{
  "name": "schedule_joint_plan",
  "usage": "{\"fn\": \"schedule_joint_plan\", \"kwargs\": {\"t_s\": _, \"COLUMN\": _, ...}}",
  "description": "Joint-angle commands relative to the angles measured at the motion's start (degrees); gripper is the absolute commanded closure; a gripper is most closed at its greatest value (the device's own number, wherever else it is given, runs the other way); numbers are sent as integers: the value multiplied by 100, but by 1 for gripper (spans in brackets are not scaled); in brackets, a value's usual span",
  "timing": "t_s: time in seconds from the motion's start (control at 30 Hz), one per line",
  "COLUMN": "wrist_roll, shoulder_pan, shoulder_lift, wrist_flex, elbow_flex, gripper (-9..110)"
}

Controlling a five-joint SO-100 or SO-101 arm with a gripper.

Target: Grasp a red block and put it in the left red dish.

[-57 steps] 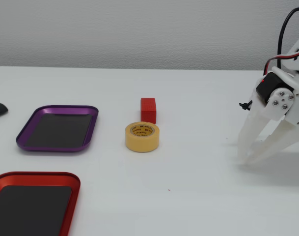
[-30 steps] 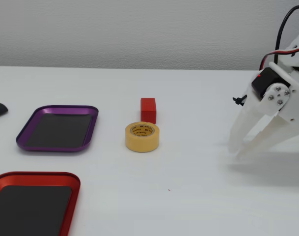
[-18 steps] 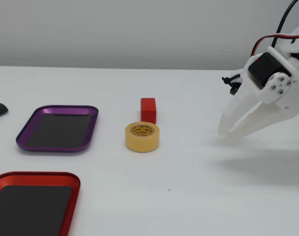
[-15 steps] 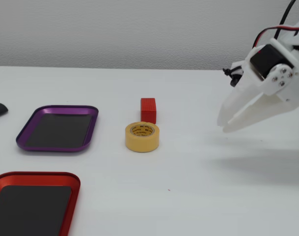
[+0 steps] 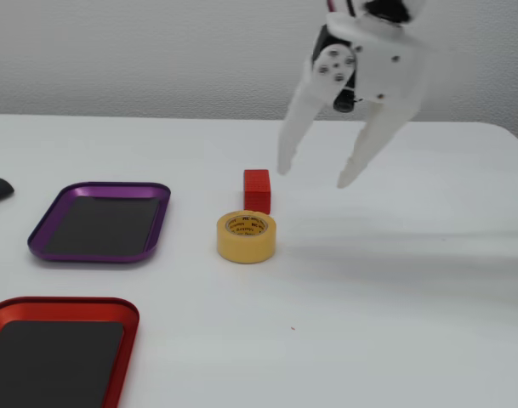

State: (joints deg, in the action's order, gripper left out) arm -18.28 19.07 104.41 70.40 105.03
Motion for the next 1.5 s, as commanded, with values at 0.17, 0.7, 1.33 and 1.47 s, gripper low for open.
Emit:
{"fn": "schedule_joint_plan", "kwargs": {"t_s": 0.17, "wrist_roll": -782, "shoulder_pan": 668, "shoulder_lift": -1951, "wrist_flex": 615, "elbow_flex": -2030, "gripper": 78}}
{"fn": "schedule_joint_plan", "kwargs": {"t_s": 0.7, "wrist_roll": -1670, "shoulder_pan": 747, "shoulder_lift": -2162, "wrist_flex": 527, "elbow_flex": -2689, "gripper": 78}}
{"fn": "schedule_joint_plan", "kwargs": {"t_s": 1.33, "wrist_roll": -2162, "shoulder_pan": 1169, "shoulder_lift": -2171, "wrist_flex": -281, "elbow_flex": -1995, "gripper": 75}}
{"fn": "schedule_joint_plan", "kwargs": {"t_s": 1.47, "wrist_roll": -2162, "shoulder_pan": 1169, "shoulder_lift": -2171, "wrist_flex": -659, "elbow_flex": -1679, "gripper": 75}}
